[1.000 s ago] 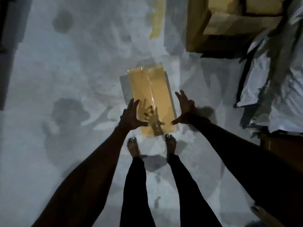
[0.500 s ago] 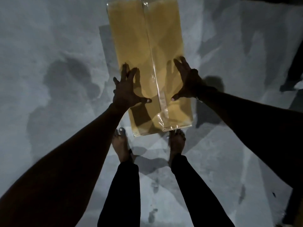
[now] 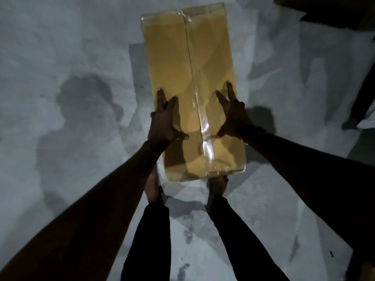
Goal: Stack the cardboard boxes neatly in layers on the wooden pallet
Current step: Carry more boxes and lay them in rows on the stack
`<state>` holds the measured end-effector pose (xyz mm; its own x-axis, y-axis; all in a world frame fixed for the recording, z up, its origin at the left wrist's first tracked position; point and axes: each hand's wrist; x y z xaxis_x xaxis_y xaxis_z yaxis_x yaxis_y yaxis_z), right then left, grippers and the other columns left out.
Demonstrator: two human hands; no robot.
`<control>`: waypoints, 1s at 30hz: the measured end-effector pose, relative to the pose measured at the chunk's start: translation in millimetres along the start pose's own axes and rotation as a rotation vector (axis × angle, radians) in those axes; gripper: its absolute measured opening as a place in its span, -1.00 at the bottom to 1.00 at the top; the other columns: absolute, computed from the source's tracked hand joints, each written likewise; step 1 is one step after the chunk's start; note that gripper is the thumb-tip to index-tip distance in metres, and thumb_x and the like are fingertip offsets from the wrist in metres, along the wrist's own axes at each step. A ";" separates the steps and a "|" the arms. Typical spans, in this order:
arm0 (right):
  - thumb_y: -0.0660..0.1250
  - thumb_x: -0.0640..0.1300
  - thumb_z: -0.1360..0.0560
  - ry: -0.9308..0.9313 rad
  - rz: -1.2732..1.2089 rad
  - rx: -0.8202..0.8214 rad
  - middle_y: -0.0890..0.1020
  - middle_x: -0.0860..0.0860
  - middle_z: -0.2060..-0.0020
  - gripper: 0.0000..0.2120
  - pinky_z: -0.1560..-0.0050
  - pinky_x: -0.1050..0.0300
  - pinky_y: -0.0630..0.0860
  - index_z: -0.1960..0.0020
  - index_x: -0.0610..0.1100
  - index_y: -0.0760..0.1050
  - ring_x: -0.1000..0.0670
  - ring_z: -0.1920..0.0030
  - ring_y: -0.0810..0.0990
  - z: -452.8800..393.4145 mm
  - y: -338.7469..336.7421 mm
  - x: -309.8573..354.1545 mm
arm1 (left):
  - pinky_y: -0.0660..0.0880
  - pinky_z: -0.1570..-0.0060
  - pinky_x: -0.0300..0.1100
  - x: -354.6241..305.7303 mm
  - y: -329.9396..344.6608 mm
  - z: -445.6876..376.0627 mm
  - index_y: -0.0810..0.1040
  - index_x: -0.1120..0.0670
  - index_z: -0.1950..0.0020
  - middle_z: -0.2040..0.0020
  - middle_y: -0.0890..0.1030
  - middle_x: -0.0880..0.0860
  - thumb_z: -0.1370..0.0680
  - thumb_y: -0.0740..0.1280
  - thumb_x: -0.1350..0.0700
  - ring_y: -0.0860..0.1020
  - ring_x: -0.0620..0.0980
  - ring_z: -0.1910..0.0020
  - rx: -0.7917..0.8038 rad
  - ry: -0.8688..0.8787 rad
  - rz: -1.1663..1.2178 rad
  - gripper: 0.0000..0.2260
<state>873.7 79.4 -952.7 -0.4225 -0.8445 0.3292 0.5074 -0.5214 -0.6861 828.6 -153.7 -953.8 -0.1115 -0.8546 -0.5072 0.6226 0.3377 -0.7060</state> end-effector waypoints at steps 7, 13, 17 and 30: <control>0.78 -0.03 -0.01 -0.131 0.081 0.046 -0.36 0.05 -0.62 0.48 -0.45 -0.33 0.37 -0.68 0.00 -0.09 -0.42 -0.57 0.11 74.9 -107.4 91.8 | 0.19 -0.51 0.24 -45.8 -129.4 80.9 0.13 0.11 -0.66 -0.67 -0.20 0.21 -0.01 0.60 -0.37 0.08 0.32 -0.61 -0.061 -0.044 0.097 0.35; 0.79 -0.07 -0.01 -0.266 0.151 0.008 -0.37 0.04 -0.62 0.50 -0.50 -0.31 0.22 -0.68 -0.02 -0.10 -0.43 -0.57 0.09 169.6 -225.1 225.3 | 0.20 -0.52 0.24 -81.2 -287.4 176.8 0.11 0.05 -0.67 -0.67 -0.23 0.15 -0.11 0.73 -0.13 0.01 0.28 -0.63 -0.220 -0.127 0.112 0.27; 0.79 0.05 0.03 -0.384 0.237 0.002 -0.34 -0.05 -0.62 0.53 -0.49 -0.27 0.22 -0.68 -0.09 -0.08 -0.38 -0.56 0.16 226.2 -280.2 316.1 | 0.21 -0.53 0.28 -82.5 -382.5 243.2 0.09 0.01 -0.67 -0.67 -0.23 0.12 -0.10 0.73 -0.15 0.01 0.28 -0.63 -0.288 -0.183 0.116 0.29; 0.79 0.03 -0.02 -0.653 0.356 -0.051 -0.31 -0.01 -0.64 0.46 -0.42 -0.24 0.37 -0.67 -0.07 -0.05 -0.36 -0.54 0.21 385.7 -293.2 607.0 | 0.31 -0.47 0.27 18.8 -581.3 474.9 0.11 0.01 -0.67 -0.68 -0.22 0.09 -0.07 0.74 -0.15 0.17 0.36 -0.58 -0.528 -0.341 0.156 0.31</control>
<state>758.1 -327.7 -301.4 0.3016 -0.8706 0.3888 0.4882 -0.2093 -0.8473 832.4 -553.4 -318.1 0.2561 -0.8280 -0.4989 0.1373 0.5420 -0.8291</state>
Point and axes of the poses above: each hand's wrist, its own z-axis away from the middle knuckle, its own y-axis out of the palm, x = y × z
